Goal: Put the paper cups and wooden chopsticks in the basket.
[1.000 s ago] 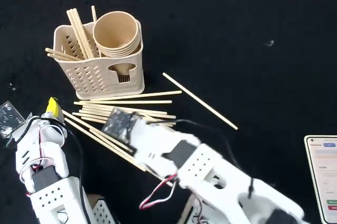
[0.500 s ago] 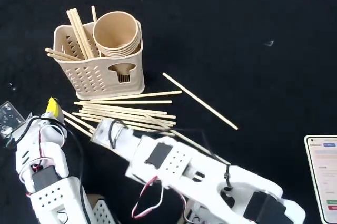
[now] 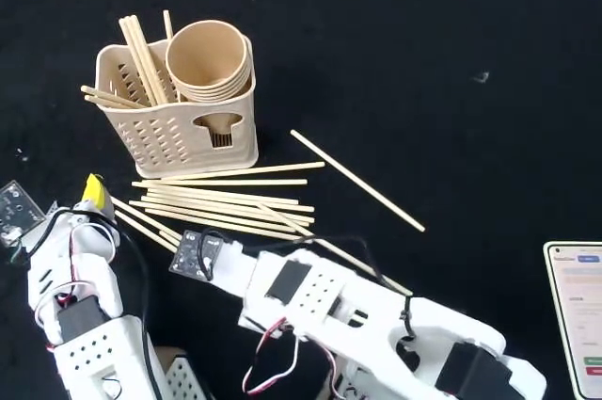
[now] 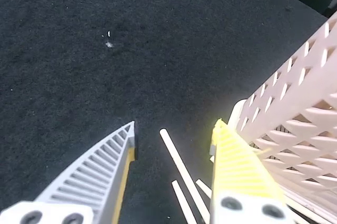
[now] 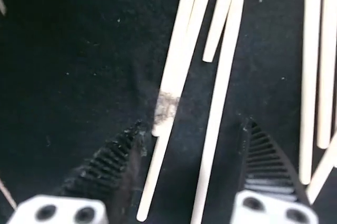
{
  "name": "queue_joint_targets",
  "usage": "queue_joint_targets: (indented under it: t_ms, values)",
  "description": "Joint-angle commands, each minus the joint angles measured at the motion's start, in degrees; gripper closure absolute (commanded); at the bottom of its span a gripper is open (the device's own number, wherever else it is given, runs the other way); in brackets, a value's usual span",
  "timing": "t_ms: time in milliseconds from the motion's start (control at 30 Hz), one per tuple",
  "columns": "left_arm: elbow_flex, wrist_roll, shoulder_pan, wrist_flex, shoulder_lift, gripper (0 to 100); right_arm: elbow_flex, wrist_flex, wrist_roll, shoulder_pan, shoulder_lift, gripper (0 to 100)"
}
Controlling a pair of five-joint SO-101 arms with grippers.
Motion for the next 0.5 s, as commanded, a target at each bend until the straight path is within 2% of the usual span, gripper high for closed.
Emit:
queue_joint_targets:
  t_ms: [0, 300, 367, 467]
  values:
    - [-0.13, -0.44, 0.48, -0.18, -0.79, 77, 0.31, 1.23, 1.32, 1.32, 0.48, 72.6]
    - [-0.13, -0.44, 0.57, -0.18, -0.79, 77, -2.42, 3.43, 1.49, 4.57, 6.11, 73.6]
    - [-0.13, -0.44, 0.57, -0.18, -0.79, 77, -3.74, 4.31, 1.58, 4.48, 8.31, 79.9]
    - [-0.13, -0.44, 0.40, -0.18, -0.79, 77, -5.58, 5.19, 1.67, 4.40, 11.12, 97.2]
